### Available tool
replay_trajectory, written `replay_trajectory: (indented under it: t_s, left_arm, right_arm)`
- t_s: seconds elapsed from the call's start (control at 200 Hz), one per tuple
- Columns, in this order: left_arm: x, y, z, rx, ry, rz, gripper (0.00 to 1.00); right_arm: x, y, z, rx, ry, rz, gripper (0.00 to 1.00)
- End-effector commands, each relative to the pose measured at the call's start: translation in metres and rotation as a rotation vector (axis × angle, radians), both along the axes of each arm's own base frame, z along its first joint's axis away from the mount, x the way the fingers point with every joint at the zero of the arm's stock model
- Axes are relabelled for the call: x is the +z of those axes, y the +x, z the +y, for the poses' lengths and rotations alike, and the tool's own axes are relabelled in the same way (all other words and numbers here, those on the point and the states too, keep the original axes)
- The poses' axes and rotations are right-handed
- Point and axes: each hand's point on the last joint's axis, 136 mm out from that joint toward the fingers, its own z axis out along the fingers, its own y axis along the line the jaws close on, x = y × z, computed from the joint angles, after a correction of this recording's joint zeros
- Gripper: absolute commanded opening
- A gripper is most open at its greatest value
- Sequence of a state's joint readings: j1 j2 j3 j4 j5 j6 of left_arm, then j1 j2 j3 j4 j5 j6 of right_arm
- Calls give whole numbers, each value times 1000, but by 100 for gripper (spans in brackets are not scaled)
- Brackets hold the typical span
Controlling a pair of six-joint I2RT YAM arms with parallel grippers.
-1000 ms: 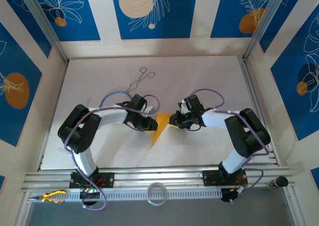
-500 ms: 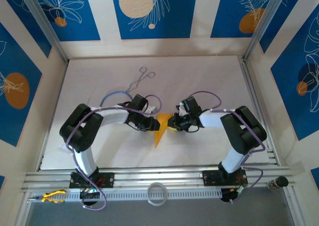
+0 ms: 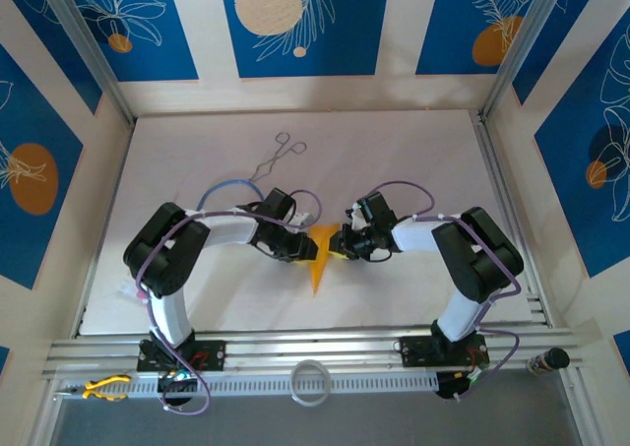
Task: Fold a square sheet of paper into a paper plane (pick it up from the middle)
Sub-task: Move a paper plane to the center of the table.
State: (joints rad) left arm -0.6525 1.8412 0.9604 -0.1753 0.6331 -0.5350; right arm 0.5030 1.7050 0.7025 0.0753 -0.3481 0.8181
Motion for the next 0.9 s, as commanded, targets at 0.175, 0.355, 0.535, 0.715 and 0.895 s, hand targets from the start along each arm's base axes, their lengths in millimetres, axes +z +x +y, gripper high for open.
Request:
replay_trajectory:
  t_s: [0.175, 0.355, 0.535, 0.715, 0.895]
  left_arm:
    - [6, -5, -22, -5, -100, 36, 23]
    - [4, -3, -21, 12, -95, 34, 16]
    - [12, 3, -16, 42, -59, -13, 9]
    - [21, 9, -5, 56, 18, -70, 6]
    - [24, 10, 4, 46, 95, -99, 5]
  right_arm:
    - [-6, -10, 2, 14, 19, 37, 16]
    - [-4, -11, 0, 5, 19, 32, 16]
    - [10, -8, -6, -21, 19, 3, 19]
    - [32, -7, -8, -32, 31, -29, 23]
    - [58, -6, 6, -6, 79, -64, 33]
